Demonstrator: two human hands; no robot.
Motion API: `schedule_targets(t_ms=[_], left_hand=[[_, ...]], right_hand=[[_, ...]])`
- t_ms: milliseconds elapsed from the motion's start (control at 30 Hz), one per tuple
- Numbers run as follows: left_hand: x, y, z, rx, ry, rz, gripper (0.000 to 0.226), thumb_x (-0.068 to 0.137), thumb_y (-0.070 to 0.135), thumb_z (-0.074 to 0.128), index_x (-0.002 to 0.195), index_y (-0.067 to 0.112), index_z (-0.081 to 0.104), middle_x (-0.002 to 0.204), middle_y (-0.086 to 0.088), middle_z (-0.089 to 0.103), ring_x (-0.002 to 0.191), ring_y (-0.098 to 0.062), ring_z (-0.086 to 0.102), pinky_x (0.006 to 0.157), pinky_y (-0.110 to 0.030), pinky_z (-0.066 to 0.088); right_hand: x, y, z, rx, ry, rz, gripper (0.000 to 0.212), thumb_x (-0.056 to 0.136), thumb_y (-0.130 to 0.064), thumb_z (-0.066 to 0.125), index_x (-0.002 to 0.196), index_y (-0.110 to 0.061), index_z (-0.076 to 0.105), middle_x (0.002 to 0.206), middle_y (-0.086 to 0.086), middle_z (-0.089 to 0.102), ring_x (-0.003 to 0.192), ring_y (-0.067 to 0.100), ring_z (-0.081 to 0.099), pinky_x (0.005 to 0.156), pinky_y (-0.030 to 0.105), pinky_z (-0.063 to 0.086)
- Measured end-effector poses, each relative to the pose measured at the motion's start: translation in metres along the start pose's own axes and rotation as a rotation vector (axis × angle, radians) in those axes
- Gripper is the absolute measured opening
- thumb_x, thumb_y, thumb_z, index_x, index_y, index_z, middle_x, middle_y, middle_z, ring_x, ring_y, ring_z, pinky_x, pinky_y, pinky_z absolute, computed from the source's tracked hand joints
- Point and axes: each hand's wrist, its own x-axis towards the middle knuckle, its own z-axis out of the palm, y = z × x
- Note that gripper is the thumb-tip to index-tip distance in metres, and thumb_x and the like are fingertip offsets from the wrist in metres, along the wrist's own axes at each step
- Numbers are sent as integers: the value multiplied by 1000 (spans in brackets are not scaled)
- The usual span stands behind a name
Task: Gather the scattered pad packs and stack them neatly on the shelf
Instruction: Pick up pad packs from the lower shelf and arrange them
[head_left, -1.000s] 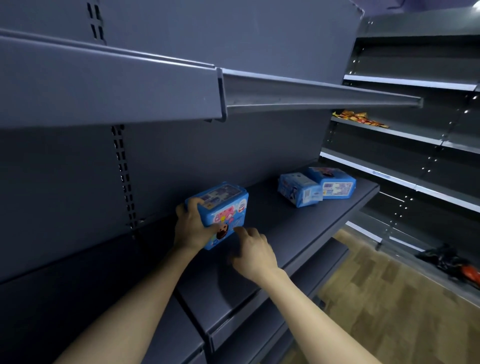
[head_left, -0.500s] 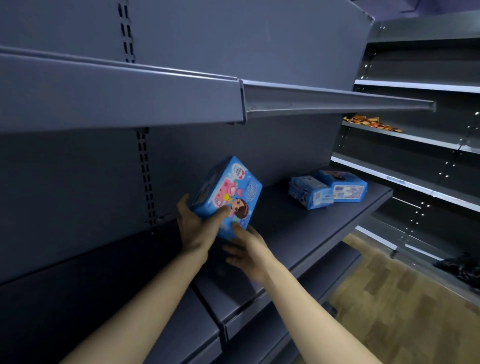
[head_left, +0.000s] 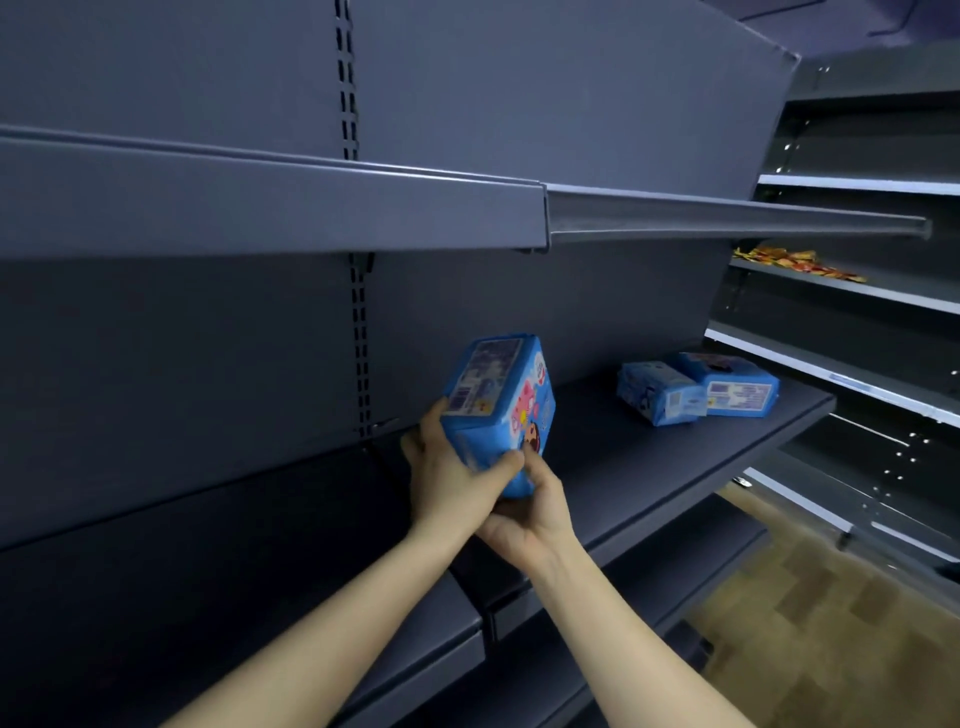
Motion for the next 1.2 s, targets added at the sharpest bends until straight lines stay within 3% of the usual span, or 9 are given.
schedule_targets(t_ms=[133, 333, 500, 667, 833, 900, 967, 1067, 1200], left_hand=[[1, 1, -11, -29, 53, -40, 89, 65, 20, 81, 137, 22, 27, 122, -2, 33, 97, -11, 41, 79, -21, 36], [3, -7, -28, -48, 83, -12, 91, 63, 16, 81, 138, 20, 28, 131, -5, 38, 106, -12, 45, 79, -22, 37], [2, -11, -40, 112, 133, 38, 103, 61, 18, 83, 143, 23, 21, 137, -5, 33, 113, -19, 48, 81, -25, 40], [-1, -15, -47, 392, 140, 147, 106, 65, 36, 80, 146, 25, 12, 136, -4, 32, 121, -25, 46, 84, -41, 51], [-6, -20, -54, 637, 144, 266, 99, 76, 37, 71, 148, 22, 5, 138, -5, 31, 125, -23, 38, 99, -37, 38], [-9, -20, -57, 766, 105, 290, 102, 76, 32, 70, 149, 19, 0, 140, -6, 30, 127, -23, 36, 101, -35, 34], [-9, -21, -62, 917, 116, 389, 117, 60, 30, 83, 149, 15, 9, 132, -10, 44, 119, -28, 48, 95, -41, 42], [-6, -34, -67, 999, 225, 642, 130, 25, 32, 93, 138, 9, 33, 101, -11, 66, 88, -31, 65, 68, -43, 55], [-9, -47, -71, 1073, 186, 926, 127, 33, 30, 89, 140, 17, 21, 110, -8, 61, 101, -28, 49, 72, -43, 51]], right_hand=[[-8, 10, 8, -80, -13, -1, 40, 75, -22, 61, 111, -5, 56, 93, 19, 71, 97, 33, 61, 70, 47, 56], [-4, 19, 3, -264, 3, 35, 46, 70, -27, 62, 113, -11, 57, 106, 17, 65, 105, 34, 58, 104, 52, 36], [-1, 20, 7, -631, 181, -52, 20, 85, -20, 57, 105, -15, 56, 84, 3, 65, 74, 18, 57, 69, 33, 40], [-4, 32, 19, -624, 253, -86, 36, 88, -31, 57, 122, -18, 53, 103, 2, 58, 94, 20, 48, 75, 38, 39], [-9, 38, 39, -566, 164, -282, 37, 90, -23, 57, 125, -13, 49, 109, 8, 66, 93, 23, 62, 81, 39, 49], [-10, 41, 47, -685, 181, -332, 53, 85, -18, 63, 132, -19, 39, 119, 8, 59, 103, 24, 60, 89, 42, 52], [-9, 43, 54, -833, 214, -278, 69, 80, -20, 67, 139, -25, 31, 126, 8, 52, 109, 26, 56, 94, 46, 50], [-8, 39, 64, -758, 245, -123, 60, 79, -27, 70, 131, -18, 41, 117, 10, 60, 99, 25, 61, 85, 42, 52], [-10, 35, 70, -660, 293, 101, 84, 46, -51, 81, 119, -21, 54, 111, 7, 67, 98, 30, 63, 91, 51, 44]])
